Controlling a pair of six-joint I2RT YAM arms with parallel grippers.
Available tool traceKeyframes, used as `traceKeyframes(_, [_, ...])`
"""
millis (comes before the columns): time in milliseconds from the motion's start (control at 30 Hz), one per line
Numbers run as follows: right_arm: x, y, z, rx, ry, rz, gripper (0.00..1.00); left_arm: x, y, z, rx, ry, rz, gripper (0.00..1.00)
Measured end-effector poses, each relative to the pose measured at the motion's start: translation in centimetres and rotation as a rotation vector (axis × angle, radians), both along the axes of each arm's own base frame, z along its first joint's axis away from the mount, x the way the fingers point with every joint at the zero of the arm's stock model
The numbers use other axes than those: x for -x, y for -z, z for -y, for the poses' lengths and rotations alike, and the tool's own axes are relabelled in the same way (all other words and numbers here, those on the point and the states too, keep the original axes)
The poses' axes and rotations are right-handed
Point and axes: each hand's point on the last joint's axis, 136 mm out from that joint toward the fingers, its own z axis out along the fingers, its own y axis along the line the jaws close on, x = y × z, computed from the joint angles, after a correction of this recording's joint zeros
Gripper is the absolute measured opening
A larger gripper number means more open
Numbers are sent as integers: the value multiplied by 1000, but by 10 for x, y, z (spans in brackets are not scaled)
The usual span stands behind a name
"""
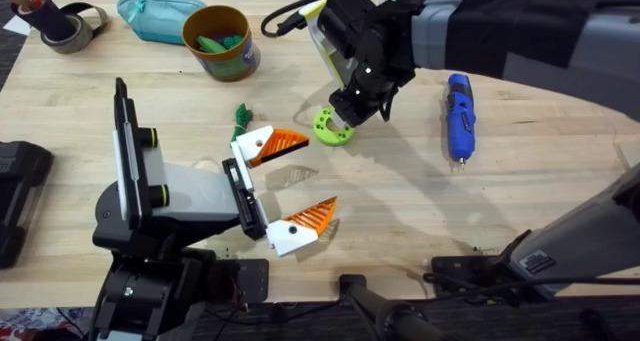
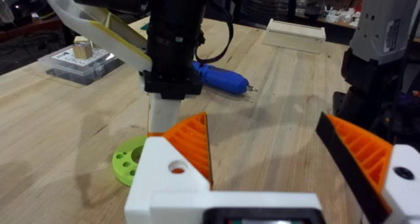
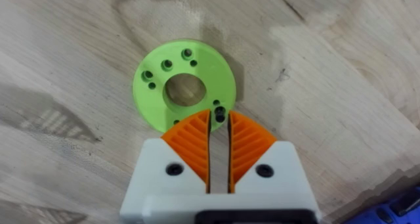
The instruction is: Pick up the gripper from the table and insert it into the empty holder that is missing its gripper. Then pick up a screw, insert it into the mounting hole, and use the screwdriver to tighten it. Finally, clean up the table by picking up the vegetable and placing it into the bucket.
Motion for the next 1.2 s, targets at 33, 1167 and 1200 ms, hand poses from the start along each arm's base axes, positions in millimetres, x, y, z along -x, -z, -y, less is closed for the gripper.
traceKeyframes(33, [0, 0, 0, 0, 0, 0, 154, 0, 0, 0, 0, 0, 0, 990])
traceKeyframes(1167, [0, 0, 1, 1, 1, -1, 6, 0, 0, 0, 0, 0, 0, 990])
traceKeyframes(1200, [0, 0, 1, 1, 1, -2, 6, 0, 0, 0, 0, 0, 0, 990])
